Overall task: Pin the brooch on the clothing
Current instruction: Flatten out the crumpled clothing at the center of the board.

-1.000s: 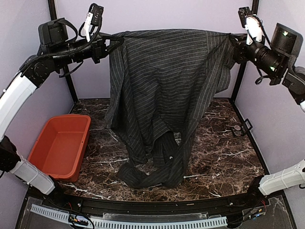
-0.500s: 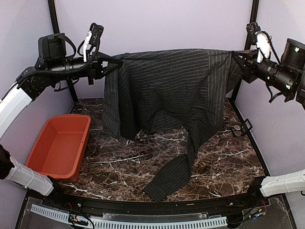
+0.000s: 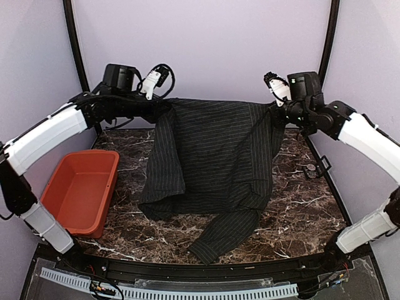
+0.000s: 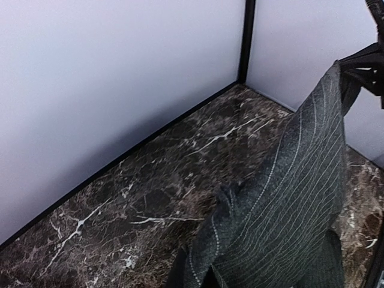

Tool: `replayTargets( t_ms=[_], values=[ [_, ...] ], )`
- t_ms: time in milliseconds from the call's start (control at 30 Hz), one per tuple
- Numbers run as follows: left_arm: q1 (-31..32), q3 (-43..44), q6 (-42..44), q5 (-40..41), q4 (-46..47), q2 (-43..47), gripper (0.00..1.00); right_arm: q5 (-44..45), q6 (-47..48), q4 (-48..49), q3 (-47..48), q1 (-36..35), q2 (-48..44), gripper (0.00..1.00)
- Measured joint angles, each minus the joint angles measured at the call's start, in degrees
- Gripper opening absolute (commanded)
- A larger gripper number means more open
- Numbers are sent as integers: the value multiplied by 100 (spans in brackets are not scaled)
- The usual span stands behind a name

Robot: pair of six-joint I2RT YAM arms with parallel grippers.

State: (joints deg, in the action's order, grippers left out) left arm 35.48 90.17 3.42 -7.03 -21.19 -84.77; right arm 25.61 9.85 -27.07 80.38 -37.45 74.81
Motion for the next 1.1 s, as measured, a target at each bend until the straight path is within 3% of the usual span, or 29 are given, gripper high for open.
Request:
replayTargets(
  t_ms=[133, 300, 367, 467, 567, 733, 867, 900, 1000, 1033, 1067, 1100],
  values=[
    [-153, 992, 188, 529, -149, -1445, 1, -111, 214, 302, 577, 752, 1172, 0],
    [-437, 3405, 581, 520, -527, -3064, 1, -468, 634, 365, 2481, 1331, 2328, 0],
    [-503, 4238, 752, 321, -643, -3276, 1, -623, 780, 358, 3086, 1386, 2380, 0],
    [-522, 4640, 942, -87, -634, -2997, 1, -839, 946, 457, 3550, 1370, 2059, 0],
    [-442, 4019, 1080, -590, -470, -2111, 1, -1182, 1003, 509, 3106, 1327, 1198, 0],
    [98, 1412, 1281, -1001, 122, -133, 1, -1818, 992, 278, 1272, 1200, -289, 0],
    [586, -339, 1237, -892, 229, 463, 1, -1862, 1008, -326, -70, 885, -721, 0],
    [704, -776, 1176, -850, 236, 479, 1, -1794, 1005, -564, -391, 761, -697, 3],
    [1093, -1989, 970, -699, 179, 415, 3, -1604, 986, -1255, -1156, 332, -520, 27],
    [1276, -2374, 914, -645, 83, 380, 8, -1515, 977, -1506, -1379, 151, -492, 40],
    [1440, -2645, 859, -605, -37, 339, 27, -1473, 942, -1773, -1519, 2, -483, 54],
    [1591, -2796, 826, -584, -151, 302, 36, -1447, 870, -1956, -1561, -101, -487, 58]
  ],
)
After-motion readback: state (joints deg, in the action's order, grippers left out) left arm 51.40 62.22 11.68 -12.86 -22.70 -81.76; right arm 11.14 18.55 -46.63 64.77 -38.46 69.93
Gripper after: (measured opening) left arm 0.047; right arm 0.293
